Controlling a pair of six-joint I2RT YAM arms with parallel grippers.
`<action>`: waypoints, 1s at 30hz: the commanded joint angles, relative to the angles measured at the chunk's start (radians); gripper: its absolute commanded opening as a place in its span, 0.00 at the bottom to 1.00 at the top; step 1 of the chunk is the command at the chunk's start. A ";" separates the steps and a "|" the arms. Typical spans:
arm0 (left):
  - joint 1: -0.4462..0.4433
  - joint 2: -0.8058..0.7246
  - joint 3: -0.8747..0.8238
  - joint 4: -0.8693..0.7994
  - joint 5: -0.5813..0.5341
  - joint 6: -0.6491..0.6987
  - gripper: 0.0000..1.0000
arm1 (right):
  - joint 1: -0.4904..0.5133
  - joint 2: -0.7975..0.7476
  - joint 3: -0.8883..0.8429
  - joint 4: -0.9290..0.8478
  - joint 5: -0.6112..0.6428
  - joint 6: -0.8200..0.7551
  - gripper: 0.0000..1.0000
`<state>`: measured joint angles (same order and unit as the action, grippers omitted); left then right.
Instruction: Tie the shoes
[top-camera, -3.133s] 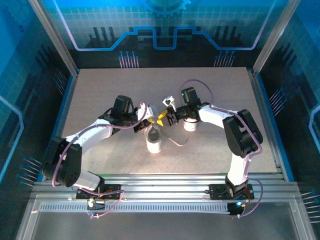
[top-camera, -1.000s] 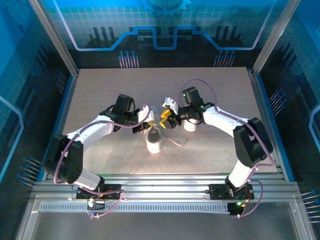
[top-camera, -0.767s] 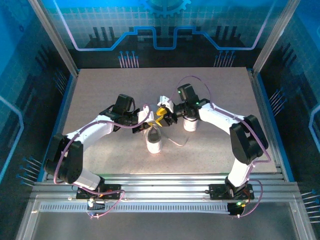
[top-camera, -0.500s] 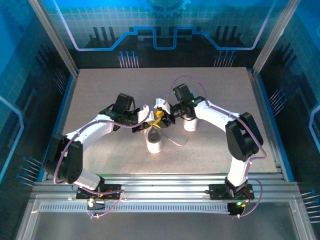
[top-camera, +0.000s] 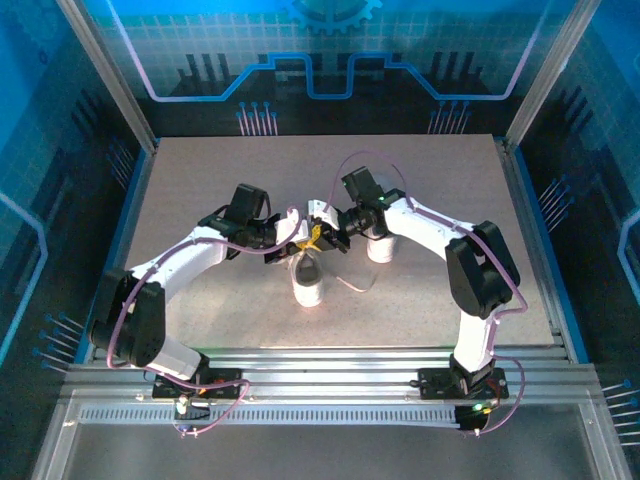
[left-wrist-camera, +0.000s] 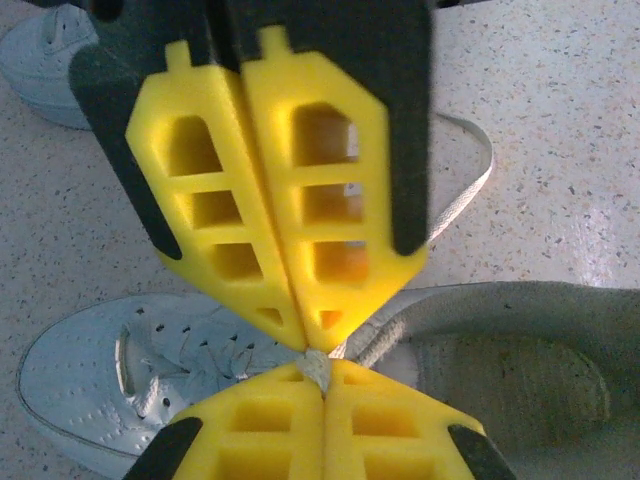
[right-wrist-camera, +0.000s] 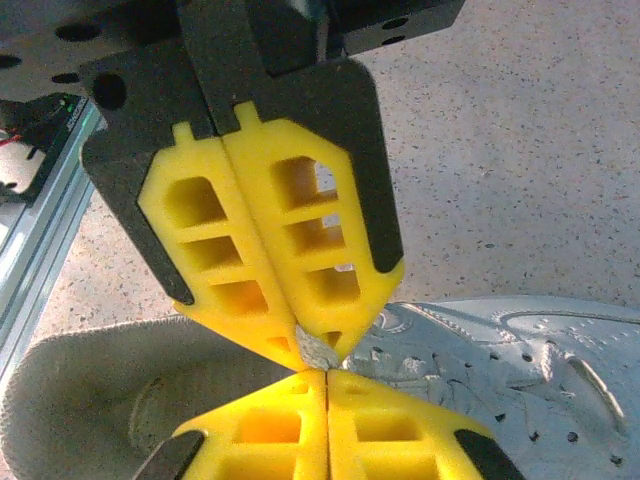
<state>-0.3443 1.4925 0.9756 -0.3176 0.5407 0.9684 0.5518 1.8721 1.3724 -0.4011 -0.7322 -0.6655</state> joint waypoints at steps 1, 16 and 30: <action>-0.005 0.015 0.029 -0.023 0.056 0.018 0.00 | 0.014 -0.016 -0.019 0.033 -0.003 0.022 0.02; -0.005 0.015 0.008 0.020 0.030 -0.038 0.09 | 0.007 -0.155 -0.229 0.269 0.106 0.166 0.00; -0.005 0.008 0.002 0.023 0.035 -0.036 0.02 | 0.006 -0.165 -0.246 0.303 0.082 0.178 0.25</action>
<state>-0.3470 1.5120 0.9756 -0.3016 0.5407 0.9215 0.5518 1.7275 1.1248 -0.1062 -0.6147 -0.4740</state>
